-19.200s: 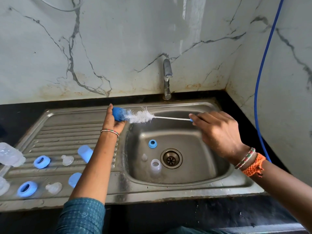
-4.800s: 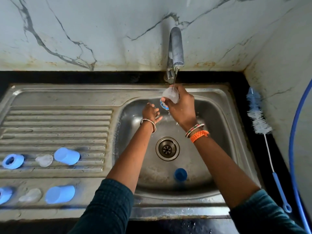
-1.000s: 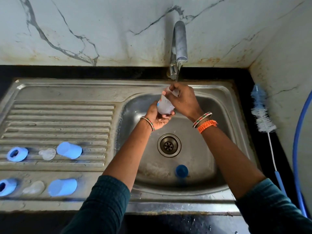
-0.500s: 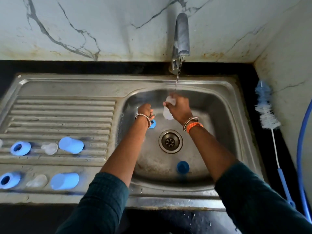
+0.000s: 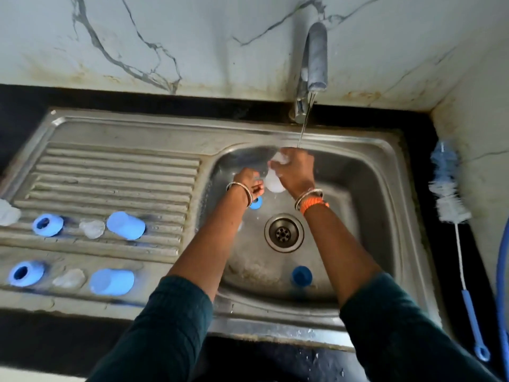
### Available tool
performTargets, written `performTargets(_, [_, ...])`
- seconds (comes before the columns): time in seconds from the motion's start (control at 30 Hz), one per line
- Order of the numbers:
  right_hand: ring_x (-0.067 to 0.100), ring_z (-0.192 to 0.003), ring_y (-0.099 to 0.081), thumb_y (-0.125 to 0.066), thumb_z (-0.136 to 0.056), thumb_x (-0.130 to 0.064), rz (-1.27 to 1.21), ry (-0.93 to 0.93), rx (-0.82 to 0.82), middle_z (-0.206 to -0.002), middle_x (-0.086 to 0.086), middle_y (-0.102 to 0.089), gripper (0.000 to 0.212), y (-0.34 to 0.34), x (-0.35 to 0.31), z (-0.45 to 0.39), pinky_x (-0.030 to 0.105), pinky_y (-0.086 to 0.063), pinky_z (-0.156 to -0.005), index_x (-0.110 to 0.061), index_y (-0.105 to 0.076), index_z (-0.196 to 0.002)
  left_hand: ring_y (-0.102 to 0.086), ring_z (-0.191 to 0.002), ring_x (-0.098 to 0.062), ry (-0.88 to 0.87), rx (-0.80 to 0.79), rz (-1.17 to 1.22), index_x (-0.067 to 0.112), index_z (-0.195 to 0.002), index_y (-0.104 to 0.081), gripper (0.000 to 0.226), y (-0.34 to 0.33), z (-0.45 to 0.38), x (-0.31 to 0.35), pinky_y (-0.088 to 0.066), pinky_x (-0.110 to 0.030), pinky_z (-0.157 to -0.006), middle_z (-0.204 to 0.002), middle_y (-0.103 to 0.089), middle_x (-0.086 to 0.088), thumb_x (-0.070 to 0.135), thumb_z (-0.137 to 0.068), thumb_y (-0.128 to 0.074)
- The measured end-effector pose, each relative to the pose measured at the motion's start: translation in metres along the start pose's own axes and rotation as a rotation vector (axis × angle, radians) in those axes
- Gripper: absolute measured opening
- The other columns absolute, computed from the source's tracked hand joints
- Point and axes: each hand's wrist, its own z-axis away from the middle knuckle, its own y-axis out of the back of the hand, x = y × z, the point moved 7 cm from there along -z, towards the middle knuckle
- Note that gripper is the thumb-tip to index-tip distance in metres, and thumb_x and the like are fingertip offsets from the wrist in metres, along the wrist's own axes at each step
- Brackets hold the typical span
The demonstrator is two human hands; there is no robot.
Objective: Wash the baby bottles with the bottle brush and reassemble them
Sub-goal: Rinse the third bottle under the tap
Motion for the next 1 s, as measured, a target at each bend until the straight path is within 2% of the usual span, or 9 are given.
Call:
performTargets(0.17, [0.02, -0.094, -0.062, -0.073, -0.08, -0.016, -0.164, -0.008, 0.133, -0.106, 0.012, -0.07, 0.029, 0.017, -0.014, -0.009, 0.023, -0.045, -0.085, -0.004, -0.07, -0.107, -0.054, -0.074, -0.027, 0.065, -0.104, 0.146, 0.003, -0.097, -0.054, 0.02, -0.007, 0.013, 0.0, -0.048, -0.041, -0.082, -0.091, -0.055, -0.019, 0.014, -0.095, -0.037])
performTargets(0.27, [0.021, -0.078, -0.059, -0.069, -0.08, -0.006, -0.561, -0.392, 0.017, -0.087, 0.013, -0.069, 0.006, 0.008, 0.015, -0.019, 0.028, -0.048, -0.066, -0.007, -0.071, -0.085, -0.058, -0.079, -0.029, 0.03, -0.169, 0.242, 0.006, -0.108, -0.054, 0.026, -0.013, 0.03, 0.017, -0.054, -0.041, -0.071, -0.094, -0.059, -0.018, 0.026, -0.093, -0.046])
performTargets(0.33, [0.023, -0.075, -0.062, -0.058, -0.088, -0.004, -0.916, -0.68, -0.043, -0.087, 0.012, -0.067, 0.008, 0.001, 0.031, -0.01, 0.029, -0.053, -0.059, -0.006, -0.065, -0.086, -0.059, -0.08, -0.025, -0.05, -0.255, 0.208, 0.01, -0.097, -0.058, 0.018, -0.02, 0.04, 0.031, -0.056, -0.037, -0.072, -0.09, -0.061, -0.012, 0.026, -0.092, -0.054])
performTargets(0.43, [0.024, -0.075, -0.059, -0.042, -0.099, -0.012, -1.013, -0.883, -0.201, -0.085, 0.013, -0.061, 0.021, -0.007, 0.039, 0.008, 0.035, -0.055, -0.058, -0.005, -0.056, -0.086, -0.059, -0.091, -0.025, -0.213, -0.291, -0.05, 0.019, -0.086, -0.06, 0.005, -0.029, 0.06, 0.046, -0.054, -0.04, -0.076, -0.094, -0.06, -0.006, 0.017, -0.09, -0.062])
performTargets(0.53, [0.021, -0.065, -0.054, -0.042, -0.099, -0.012, -0.834, -0.874, -0.2, -0.079, 0.012, -0.057, 0.022, -0.004, 0.041, 0.016, 0.024, -0.047, -0.04, -0.006, -0.054, -0.082, -0.057, -0.096, -0.026, -0.326, -0.161, -0.26, 0.02, -0.08, -0.062, 0.01, -0.03, 0.072, 0.06, -0.054, -0.042, -0.076, -0.097, -0.061, -0.006, 0.016, -0.084, -0.07])
performTargets(0.67, [0.021, -0.074, -0.058, -0.045, -0.099, -0.032, -0.799, -0.791, -0.225, -0.088, 0.013, -0.06, 0.026, 0.009, 0.032, 0.026, 0.028, -0.051, -0.057, -0.008, -0.056, -0.099, -0.058, -0.095, -0.025, -0.413, -0.099, -0.412, 0.012, -0.1, -0.066, 0.024, -0.033, 0.086, 0.065, -0.055, -0.043, -0.081, -0.1, -0.062, -0.006, 0.022, -0.08, -0.075])
performTargets(0.77, [0.02, -0.087, -0.06, -0.054, -0.093, -0.037, -0.768, -0.669, -0.399, -0.106, 0.012, -0.063, 0.029, 0.019, 0.016, 0.035, 0.029, -0.049, -0.074, -0.013, -0.06, -0.108, -0.059, -0.097, -0.027, -0.394, -0.152, -0.417, 0.013, -0.09, -0.061, 0.019, -0.038, 0.101, 0.065, -0.055, -0.041, -0.079, -0.102, -0.062, -0.008, 0.026, -0.082, -0.073])
performTargets(0.87, [0.015, -0.077, -0.065, -0.053, -0.095, -0.04, -0.753, -0.58, -0.478, -0.09, 0.006, -0.07, 0.03, 0.03, 0.004, 0.045, 0.025, -0.052, -0.069, -0.013, -0.065, -0.098, -0.06, -0.106, -0.032, -0.35, -0.242, -0.392, 0.012, -0.096, -0.059, 0.024, -0.041, 0.111, 0.062, -0.055, -0.039, -0.08, -0.116, -0.061, -0.014, 0.031, -0.086, -0.068])
performTargets(1.0, [0.024, -0.099, -0.064, -0.057, -0.091, -0.046, -0.665, -0.559, -0.46, -0.112, 0.011, -0.068, 0.046, 0.035, -0.002, 0.05, 0.034, -0.056, -0.08, -0.01, -0.061, -0.118, -0.061, -0.1, -0.031, -0.252, -0.385, -0.346, 0.01, -0.093, -0.061, 0.009, -0.032, 0.114, 0.056, -0.053, -0.04, -0.083, -0.113, -0.061, -0.016, 0.018, -0.091, -0.062])
